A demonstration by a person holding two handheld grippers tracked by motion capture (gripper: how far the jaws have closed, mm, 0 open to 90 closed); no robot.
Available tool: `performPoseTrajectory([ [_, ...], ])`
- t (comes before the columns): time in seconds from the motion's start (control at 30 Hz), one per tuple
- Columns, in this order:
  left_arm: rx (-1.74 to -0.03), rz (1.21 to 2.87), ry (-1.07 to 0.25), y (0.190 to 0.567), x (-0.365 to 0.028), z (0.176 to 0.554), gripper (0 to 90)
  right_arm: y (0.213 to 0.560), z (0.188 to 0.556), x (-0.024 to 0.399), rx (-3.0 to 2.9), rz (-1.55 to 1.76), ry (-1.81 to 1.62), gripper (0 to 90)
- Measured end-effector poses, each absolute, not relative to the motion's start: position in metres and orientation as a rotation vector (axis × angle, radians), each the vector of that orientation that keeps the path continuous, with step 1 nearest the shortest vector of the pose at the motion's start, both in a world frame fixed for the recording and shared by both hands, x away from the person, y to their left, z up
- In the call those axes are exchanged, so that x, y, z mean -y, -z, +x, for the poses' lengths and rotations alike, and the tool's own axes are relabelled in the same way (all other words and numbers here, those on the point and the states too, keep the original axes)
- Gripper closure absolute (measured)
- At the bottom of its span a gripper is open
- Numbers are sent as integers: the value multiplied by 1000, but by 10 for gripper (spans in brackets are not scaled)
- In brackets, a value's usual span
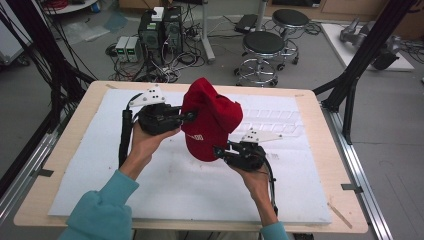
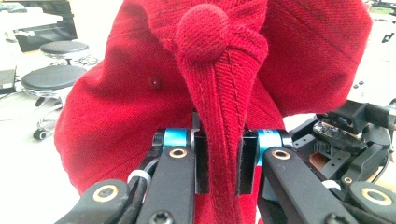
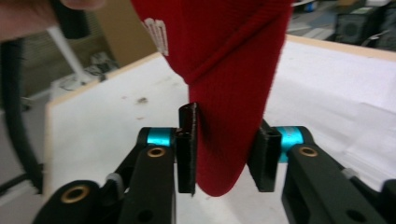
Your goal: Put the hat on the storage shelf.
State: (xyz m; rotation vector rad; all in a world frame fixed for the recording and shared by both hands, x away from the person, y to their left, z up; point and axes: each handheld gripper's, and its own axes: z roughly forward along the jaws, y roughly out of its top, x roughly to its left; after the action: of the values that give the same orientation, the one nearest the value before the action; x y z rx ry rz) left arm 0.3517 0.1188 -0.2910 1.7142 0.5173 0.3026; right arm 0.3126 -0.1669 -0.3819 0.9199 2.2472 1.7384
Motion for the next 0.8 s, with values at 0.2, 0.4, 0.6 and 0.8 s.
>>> performPoseTrajectory([
  [0.2,-527,1708,-309,292,-121,354,821,382,312,164,-2303,852,-1822,838],
  [0.4,-531,1707,-307,292,-123,355,815,380,309,159,-2343,781,-1830,854],
  [0.6,-532,1703,-305,292,-124,357,783,378,306,160,-2326,752,-1828,855],
  [0.8,-574,1690,-350,292,-126,357,565,377,305,163,-2304,755,-1810,856],
])
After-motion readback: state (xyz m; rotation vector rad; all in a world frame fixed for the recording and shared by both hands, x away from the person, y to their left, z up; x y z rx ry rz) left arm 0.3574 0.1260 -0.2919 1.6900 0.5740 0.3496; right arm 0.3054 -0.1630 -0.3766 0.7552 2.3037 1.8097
